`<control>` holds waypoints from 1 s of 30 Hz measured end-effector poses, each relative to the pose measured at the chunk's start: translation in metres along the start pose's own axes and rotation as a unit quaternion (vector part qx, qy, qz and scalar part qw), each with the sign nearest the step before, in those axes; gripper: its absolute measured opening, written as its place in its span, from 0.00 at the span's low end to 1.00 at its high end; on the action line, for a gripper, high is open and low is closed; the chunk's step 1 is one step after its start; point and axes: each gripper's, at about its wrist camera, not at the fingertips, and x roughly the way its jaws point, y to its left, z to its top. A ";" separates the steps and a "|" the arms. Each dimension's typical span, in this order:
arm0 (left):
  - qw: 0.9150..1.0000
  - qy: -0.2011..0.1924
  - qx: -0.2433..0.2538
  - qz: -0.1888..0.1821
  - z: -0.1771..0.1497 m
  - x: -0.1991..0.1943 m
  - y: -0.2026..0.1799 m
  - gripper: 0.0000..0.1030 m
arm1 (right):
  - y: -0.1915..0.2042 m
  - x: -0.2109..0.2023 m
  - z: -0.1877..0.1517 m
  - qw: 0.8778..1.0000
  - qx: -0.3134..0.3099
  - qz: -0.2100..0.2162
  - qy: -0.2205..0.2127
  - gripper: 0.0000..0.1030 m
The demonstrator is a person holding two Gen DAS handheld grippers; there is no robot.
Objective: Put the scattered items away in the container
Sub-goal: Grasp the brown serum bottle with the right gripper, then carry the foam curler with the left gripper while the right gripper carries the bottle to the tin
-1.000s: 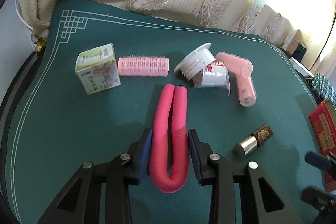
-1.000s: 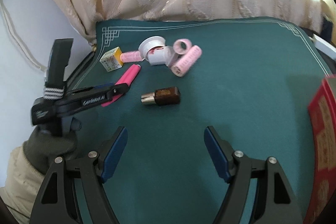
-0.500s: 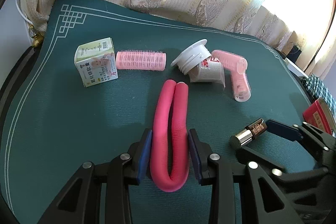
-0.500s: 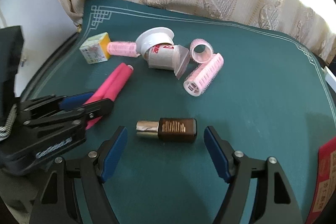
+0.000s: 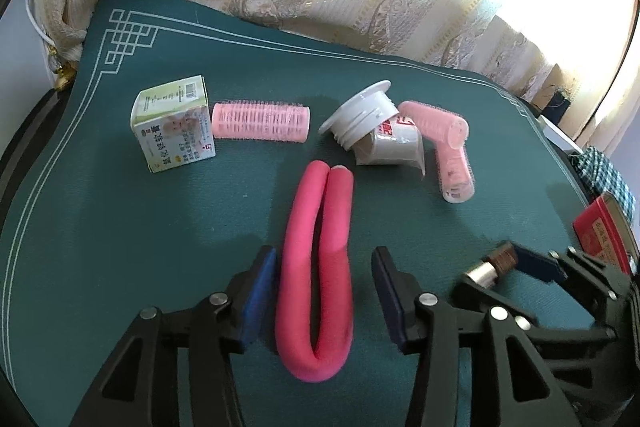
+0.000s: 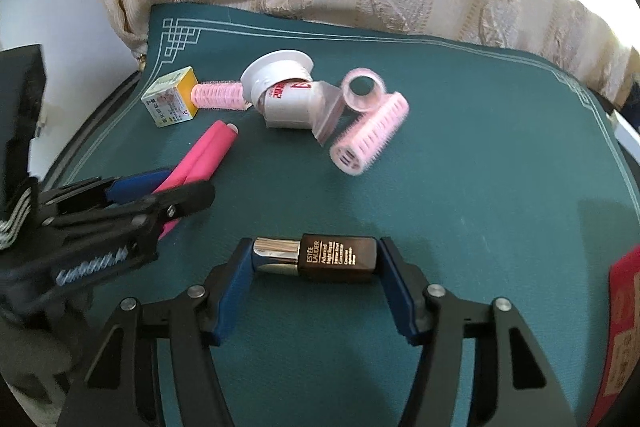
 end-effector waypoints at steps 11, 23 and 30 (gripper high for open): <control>0.999 -0.010 0.031 0.017 -0.006 -0.008 -0.010 0.32 | -0.005 -0.024 -0.014 0.999 0.020 0.011 -0.024 0.63; 0.999 -0.034 0.036 -0.017 -0.024 -0.048 -0.039 0.32 | -0.027 -0.080 -0.035 0.996 0.050 0.011 -0.069 0.63; 0.997 -0.034 0.060 -0.042 -0.034 -0.064 -0.078 0.32 | -0.056 -0.119 -0.054 0.992 0.078 0.000 -0.098 0.63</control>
